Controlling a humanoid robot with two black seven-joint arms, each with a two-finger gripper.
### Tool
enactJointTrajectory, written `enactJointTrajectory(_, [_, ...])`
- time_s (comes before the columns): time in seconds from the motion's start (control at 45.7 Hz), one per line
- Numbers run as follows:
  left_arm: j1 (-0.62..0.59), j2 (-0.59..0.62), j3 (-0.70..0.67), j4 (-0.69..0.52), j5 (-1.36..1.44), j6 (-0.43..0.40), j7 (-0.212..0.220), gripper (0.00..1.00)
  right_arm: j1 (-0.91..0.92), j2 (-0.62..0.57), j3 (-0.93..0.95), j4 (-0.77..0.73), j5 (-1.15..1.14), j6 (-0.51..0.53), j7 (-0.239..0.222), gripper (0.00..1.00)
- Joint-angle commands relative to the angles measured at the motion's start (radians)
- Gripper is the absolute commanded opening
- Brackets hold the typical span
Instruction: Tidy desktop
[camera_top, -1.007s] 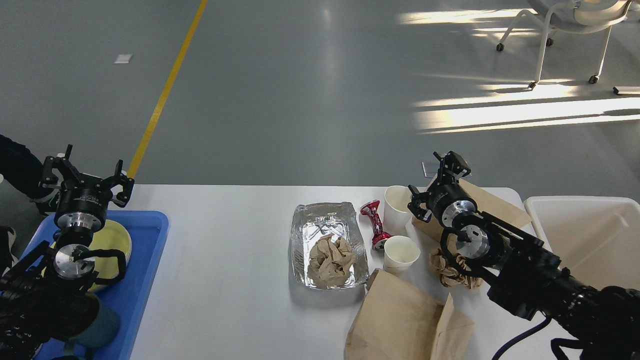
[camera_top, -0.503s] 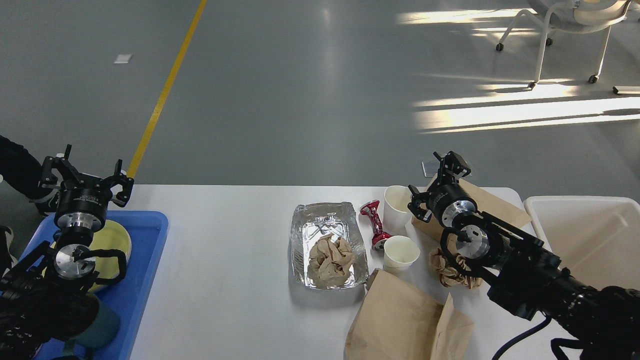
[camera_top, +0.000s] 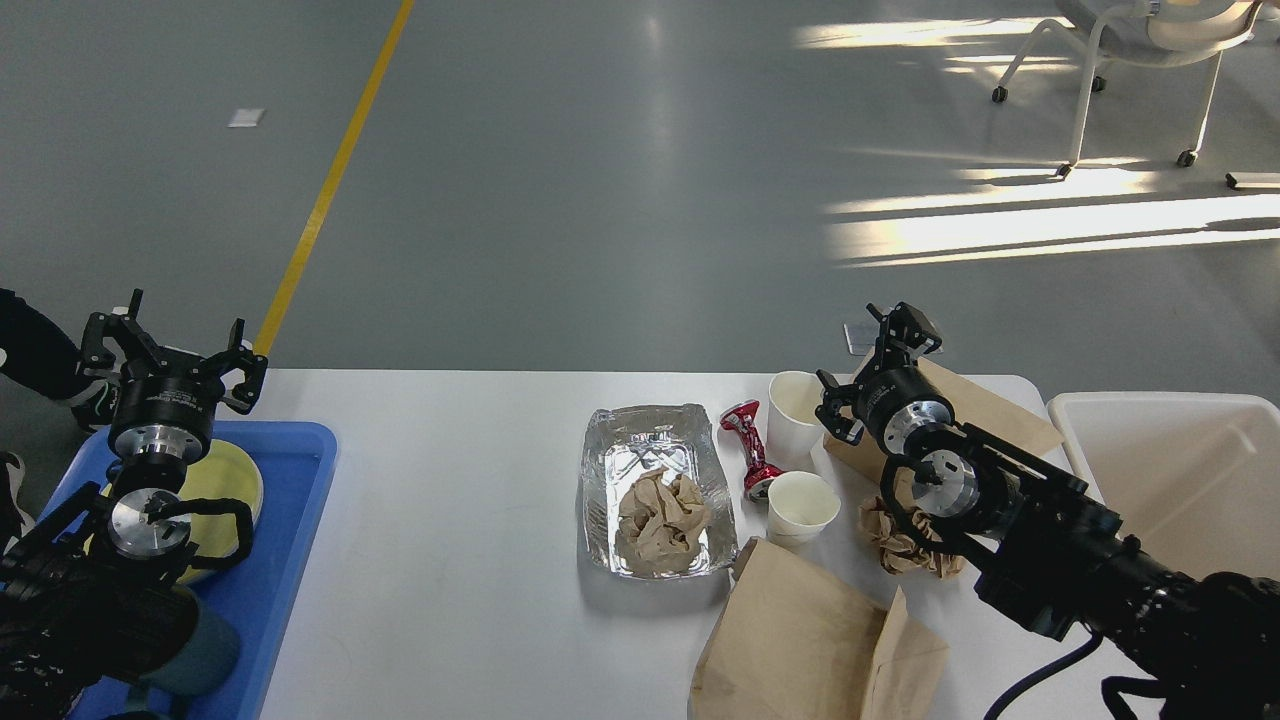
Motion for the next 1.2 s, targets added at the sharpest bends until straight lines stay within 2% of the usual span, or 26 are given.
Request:
enactJointTrajectory(0.0, [0.000, 0.000, 0.001, 0.000, 0.000, 0.000, 0.000, 0.96, 0.000, 0.000, 0.000, 0.000, 0.000, 0.001, 0.000, 1.00])
enactJointTrajectory(1.182, [0.000, 0.000, 0.001, 0.000, 0.000, 0.000, 0.000, 0.96, 0.000, 0.000, 0.025, -0.003, 0.008, -0.007, -0.006, 1.00])
